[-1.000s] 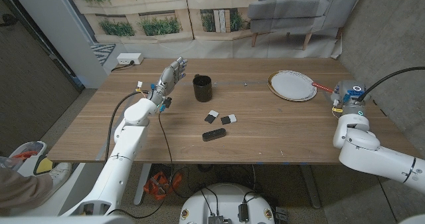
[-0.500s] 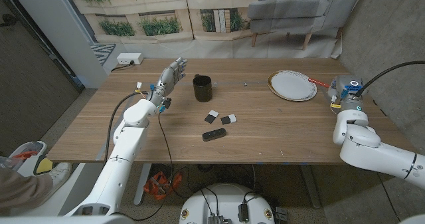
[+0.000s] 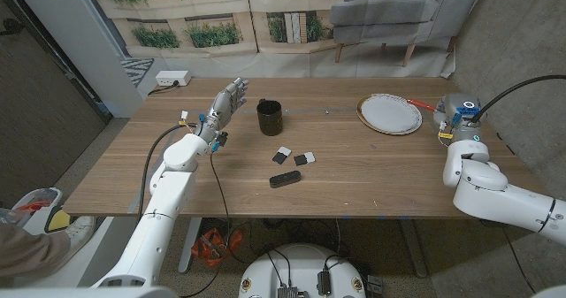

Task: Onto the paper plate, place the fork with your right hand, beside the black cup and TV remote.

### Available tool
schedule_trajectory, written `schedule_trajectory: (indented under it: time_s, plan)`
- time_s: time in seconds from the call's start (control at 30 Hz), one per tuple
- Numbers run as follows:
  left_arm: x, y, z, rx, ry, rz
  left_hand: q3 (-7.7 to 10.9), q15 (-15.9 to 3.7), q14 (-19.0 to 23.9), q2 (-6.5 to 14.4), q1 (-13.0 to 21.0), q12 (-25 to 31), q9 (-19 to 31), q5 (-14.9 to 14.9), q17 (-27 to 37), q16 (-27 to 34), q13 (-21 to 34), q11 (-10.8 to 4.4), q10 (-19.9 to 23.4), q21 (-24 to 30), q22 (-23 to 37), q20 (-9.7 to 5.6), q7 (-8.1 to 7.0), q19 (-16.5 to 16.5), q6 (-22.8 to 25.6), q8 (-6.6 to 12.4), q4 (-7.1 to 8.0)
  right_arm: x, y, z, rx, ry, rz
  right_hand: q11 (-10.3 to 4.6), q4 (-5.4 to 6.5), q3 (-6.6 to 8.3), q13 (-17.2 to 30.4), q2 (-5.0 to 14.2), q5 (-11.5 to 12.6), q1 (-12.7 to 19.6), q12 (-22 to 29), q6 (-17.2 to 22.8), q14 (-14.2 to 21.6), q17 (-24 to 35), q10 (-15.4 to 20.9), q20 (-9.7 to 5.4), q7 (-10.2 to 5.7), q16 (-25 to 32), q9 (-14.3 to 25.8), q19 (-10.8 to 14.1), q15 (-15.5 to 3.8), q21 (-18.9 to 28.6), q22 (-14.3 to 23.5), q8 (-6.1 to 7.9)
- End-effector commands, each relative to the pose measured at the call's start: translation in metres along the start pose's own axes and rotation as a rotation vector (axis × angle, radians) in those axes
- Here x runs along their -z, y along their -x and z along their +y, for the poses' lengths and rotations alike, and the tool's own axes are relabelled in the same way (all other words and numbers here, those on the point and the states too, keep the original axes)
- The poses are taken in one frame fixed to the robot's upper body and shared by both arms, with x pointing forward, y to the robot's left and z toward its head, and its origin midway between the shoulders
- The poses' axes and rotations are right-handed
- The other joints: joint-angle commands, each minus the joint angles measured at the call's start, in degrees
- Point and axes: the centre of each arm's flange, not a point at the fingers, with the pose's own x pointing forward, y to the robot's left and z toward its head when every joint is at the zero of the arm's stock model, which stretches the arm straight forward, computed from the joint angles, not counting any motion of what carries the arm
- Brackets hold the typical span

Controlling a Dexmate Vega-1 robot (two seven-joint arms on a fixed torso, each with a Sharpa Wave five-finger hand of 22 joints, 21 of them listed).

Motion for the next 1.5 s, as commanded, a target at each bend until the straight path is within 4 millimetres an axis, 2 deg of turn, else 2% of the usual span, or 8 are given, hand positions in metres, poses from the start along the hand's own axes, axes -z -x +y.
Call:
schedule_trajectory:
  time_s: [0.03, 0.4, 0.5, 1.17, 1.5]
  plan:
    - [0.001, 0.003, 0.003, -0.011, 0.001, 0.002, -0.13, 0.15, -0.57, 0.22, -0.15, 0.19, 0.23, -0.04, 0.12, 0.34, 0.21, 0.30, 0.28, -0.13, 0.17, 0.36, 0.04, 0.01, 0.60, 0.09, -0.03, -0.010, -0.010, -0.002, 0.003, -0.003, -0.040, -0.26, 0.33, -0.04, 0.21, 0.06, 0.28, 0.66, 0.19, 1.44, 0.54, 0.12, 0.61, -0.22, -0.95, -0.15, 2.22, 0.04, -7.84, 0.25, 0.30, 0.91]
    - [0.002, 0.005, 0.008, -0.024, 0.000, 0.010, -0.16, 0.13, -0.54, 0.23, -0.15, 0.19, 0.23, -0.04, 0.12, 0.36, 0.21, 0.36, 0.28, -0.13, 0.17, 0.33, 0.18, 0.00, 0.41, 0.02, -0.04, -0.017, -0.022, -0.004, 0.001, -0.005, -0.073, -0.18, 0.29, -0.11, 0.12, 0.02, 0.28, 0.78, 0.10, 1.52, 0.65, 0.20, 0.63, -0.24, -0.89, -0.29, 2.20, 0.03, -7.91, 0.42, 0.33, 0.91]
    - [0.003, 0.005, 0.009, -0.026, 0.000, 0.010, -0.17, 0.14, -0.57, 0.23, -0.15, 0.18, 0.23, -0.04, 0.12, 0.35, 0.21, 0.41, 0.26, -0.14, 0.17, 0.33, 0.15, -0.02, 0.41, 0.02, -0.05, -0.019, -0.025, -0.004, 0.000, -0.017, -0.076, -0.08, 0.31, -0.14, 0.13, 0.01, 0.28, 0.80, 0.07, 2.06, 0.68, 0.22, 0.58, -0.24, -1.58, -0.38, 2.22, -0.06, -7.86, 0.47, 0.34, 1.13]
    - [0.006, 0.010, 0.011, -0.037, 0.004, 0.009, -0.22, 0.16, -0.67, 0.24, -0.16, 0.21, 0.23, -0.04, 0.12, 0.32, 0.21, 0.43, 0.35, -0.16, 0.17, 0.39, 0.07, -0.09, 0.49, 0.05, -0.07, -0.034, -0.041, -0.007, 0.010, -0.004, -0.126, -0.33, 0.42, -0.32, 0.27, 0.00, 0.27, 0.77, 0.08, 2.21, 0.81, 0.33, 0.61, -0.27, -1.81, -0.68, 2.12, -0.20, -7.80, 0.73, 0.38, 1.12]
    - [0.005, 0.017, 0.011, -0.046, 0.002, 0.010, -0.24, -0.20, -0.87, 0.27, -0.16, 0.21, 0.23, -0.04, 0.13, 0.25, 0.21, 0.45, 0.37, -0.12, 0.17, -0.05, 0.10, 0.01, 0.54, 0.06, -0.08, -0.042, -0.048, -0.005, 0.011, -0.003, -0.151, -0.32, 0.42, -0.37, 0.27, 0.01, 0.27, 0.84, 0.05, 2.23, 0.84, 0.40, 0.69, -0.30, -1.89, -0.88, 2.11, -0.29, -7.87, 0.86, 0.39, 1.13]
